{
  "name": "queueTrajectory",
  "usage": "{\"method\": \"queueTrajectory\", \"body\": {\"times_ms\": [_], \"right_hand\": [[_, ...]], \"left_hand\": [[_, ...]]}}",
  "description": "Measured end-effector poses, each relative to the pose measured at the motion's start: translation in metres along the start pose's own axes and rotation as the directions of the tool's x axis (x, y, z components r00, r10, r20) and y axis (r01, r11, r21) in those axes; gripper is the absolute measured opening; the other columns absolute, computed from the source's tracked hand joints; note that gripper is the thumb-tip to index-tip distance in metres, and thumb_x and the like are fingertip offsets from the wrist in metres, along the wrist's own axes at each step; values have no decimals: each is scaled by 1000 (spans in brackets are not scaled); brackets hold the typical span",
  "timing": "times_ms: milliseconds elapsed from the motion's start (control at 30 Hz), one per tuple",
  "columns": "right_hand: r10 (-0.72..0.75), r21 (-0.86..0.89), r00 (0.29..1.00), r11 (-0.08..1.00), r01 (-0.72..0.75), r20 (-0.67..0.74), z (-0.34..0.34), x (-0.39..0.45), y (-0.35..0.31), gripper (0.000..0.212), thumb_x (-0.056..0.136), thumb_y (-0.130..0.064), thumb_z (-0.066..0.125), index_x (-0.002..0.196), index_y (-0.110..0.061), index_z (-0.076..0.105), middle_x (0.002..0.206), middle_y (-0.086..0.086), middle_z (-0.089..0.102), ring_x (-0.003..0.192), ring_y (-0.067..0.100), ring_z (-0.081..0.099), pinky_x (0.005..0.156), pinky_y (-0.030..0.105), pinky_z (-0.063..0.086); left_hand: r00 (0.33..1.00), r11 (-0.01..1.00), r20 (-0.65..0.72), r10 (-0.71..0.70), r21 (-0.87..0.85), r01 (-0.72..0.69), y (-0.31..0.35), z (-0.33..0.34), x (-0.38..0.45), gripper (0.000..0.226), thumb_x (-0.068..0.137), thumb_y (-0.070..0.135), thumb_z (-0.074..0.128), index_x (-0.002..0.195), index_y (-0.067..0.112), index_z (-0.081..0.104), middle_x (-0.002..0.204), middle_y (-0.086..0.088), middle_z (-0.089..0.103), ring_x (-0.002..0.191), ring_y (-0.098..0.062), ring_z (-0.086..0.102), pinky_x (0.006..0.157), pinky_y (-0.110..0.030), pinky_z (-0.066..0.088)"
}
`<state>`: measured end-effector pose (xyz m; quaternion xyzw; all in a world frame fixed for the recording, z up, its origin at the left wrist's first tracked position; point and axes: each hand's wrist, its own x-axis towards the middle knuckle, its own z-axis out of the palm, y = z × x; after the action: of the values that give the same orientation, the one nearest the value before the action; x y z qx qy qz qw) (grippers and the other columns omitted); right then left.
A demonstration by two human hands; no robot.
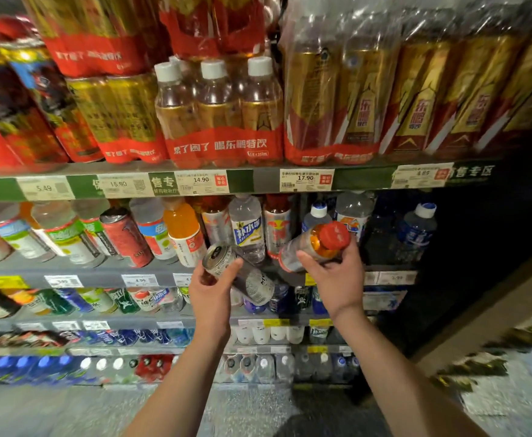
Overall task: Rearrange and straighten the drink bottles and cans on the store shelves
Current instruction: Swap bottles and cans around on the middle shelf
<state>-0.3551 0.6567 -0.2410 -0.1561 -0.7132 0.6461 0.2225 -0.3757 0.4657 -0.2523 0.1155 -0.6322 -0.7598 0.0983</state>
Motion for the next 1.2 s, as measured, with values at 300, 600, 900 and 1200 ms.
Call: {"method": "queueTrajectory", "body": {"times_ms": [300, 600, 900, 1200], "right_hand": [[-46, -123, 999, 991, 46, -4, 19, 12, 0, 50, 72, -28, 87, 106, -44, 55, 105, -14, 69, 101, 9, 67, 100, 41, 52], [-185, -448, 983, 879, 160, -10, 29, 41, 8, 63, 69, -34, 89, 121, -13, 59, 120, 4, 51, 108, 18, 55, 101, 37, 48], [-230, -603, 973, 780, 166, -30, 46, 60, 8, 71, 67, -48, 86, 118, -9, 58, 119, 8, 54, 116, 28, 52, 102, 47, 46], [-235, -601, 970, 784, 154, -58, 45, 49, 13, 68, 70, -39, 88, 120, -7, 54, 118, 10, 62, 111, 26, 59, 90, 36, 49]], "left_hand": [[1000, 1000, 30, -5, 14, 5, 13, -9, 11, 30, 81, 18, 81, 110, 15, 71, 99, -8, 76, 90, -21, 68, 88, -43, 54], [994, 999, 95, -45, 25, 43, 11, -7, 19, 60, 60, 48, 86, 113, 24, 71, 100, -13, 74, 90, -24, 65, 93, -52, 53], [993, 999, 110, -39, 11, 38, 7, -6, 25, 33, 81, 16, 81, 111, 20, 70, 102, 0, 77, 99, -23, 71, 95, -44, 56], [994, 998, 88, -59, -11, 60, 0, -10, 25, 39, 80, 16, 82, 117, 17, 70, 104, 0, 77, 100, -23, 72, 93, -41, 56]]}}
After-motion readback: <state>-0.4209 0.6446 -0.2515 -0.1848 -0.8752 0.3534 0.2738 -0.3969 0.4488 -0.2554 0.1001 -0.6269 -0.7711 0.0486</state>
